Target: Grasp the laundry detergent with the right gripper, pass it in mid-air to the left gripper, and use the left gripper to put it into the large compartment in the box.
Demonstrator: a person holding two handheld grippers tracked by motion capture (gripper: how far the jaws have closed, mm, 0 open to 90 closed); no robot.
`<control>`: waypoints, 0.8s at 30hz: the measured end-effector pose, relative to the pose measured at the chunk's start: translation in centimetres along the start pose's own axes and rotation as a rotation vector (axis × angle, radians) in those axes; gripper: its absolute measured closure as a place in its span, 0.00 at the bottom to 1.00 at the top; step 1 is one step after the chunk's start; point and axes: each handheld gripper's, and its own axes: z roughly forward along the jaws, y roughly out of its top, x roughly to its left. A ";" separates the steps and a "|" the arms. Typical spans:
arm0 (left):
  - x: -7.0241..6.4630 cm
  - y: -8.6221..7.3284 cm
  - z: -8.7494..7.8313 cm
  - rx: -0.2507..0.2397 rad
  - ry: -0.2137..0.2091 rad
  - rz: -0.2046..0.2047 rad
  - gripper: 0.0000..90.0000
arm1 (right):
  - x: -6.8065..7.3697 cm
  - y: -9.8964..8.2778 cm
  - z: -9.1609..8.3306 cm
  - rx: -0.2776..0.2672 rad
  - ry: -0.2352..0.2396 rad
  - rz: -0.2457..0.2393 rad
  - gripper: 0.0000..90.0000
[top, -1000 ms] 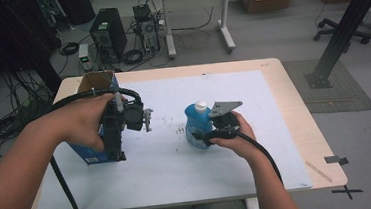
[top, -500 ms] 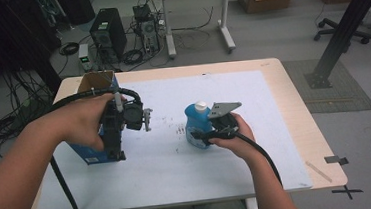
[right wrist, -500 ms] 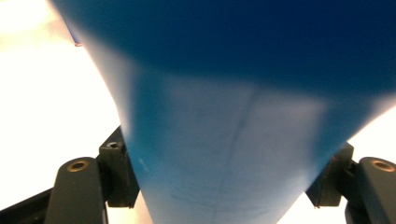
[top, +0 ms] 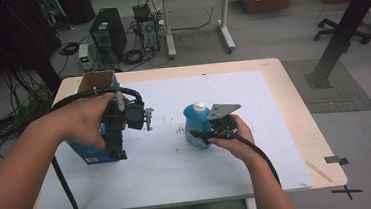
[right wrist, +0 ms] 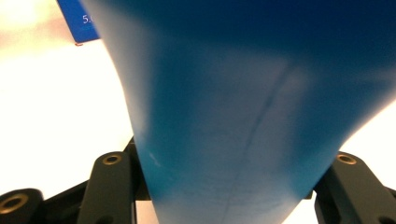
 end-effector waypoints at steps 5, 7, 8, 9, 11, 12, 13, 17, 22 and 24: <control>0.1 0.1 0.1 -0.005 -0.001 -0.002 0.00 | 0.2 0.2 0.0 0.007 0.003 0.002 0.50; 0.2 0.1 0.0 -0.004 -0.001 -0.002 0.00 | 0.2 0.3 -0.2 0.014 0.013 -0.005 0.50; 0.2 0.1 0.0 -0.008 -0.001 -0.003 0.00 | 0.2 0.4 -0.3 0.013 0.018 -0.007 0.50; 0.2 0.1 0.0 -0.008 -0.001 -0.003 0.00 | 0.2 0.4 -0.3 0.013 0.018 -0.007 0.50; 0.4 0.1 -0.2 -0.012 0.002 -0.004 0.00 | 0.3 0.9 -0.8 0.007 0.038 -0.019 0.50; 0.4 0.1 -0.2 -0.013 0.002 -0.003 0.00 | 0.3 1.0 -1.0 0.000 0.043 -0.020 0.50; 0.5 0.2 -0.3 -0.012 0.003 -0.004 0.00 | 0.3 1.2 -1.2 -0.007 0.047 -0.018 0.51; 0.6 0.2 -0.5 -0.018 0.003 -0.004 0.00 | 0.4 2.4 -2.5 -0.029 0.081 -0.037 0.51; 0.9 0.4 -0.7 -0.026 0.005 -0.007 0.00 | 0.8 4.2 -4.2 -0.051 0.146 -0.087 0.51; 1.1 0.4 -0.8 -0.038 0.002 -0.007 0.00 | 0.9 4.8 -4.9 -0.060 0.171 -0.100 0.51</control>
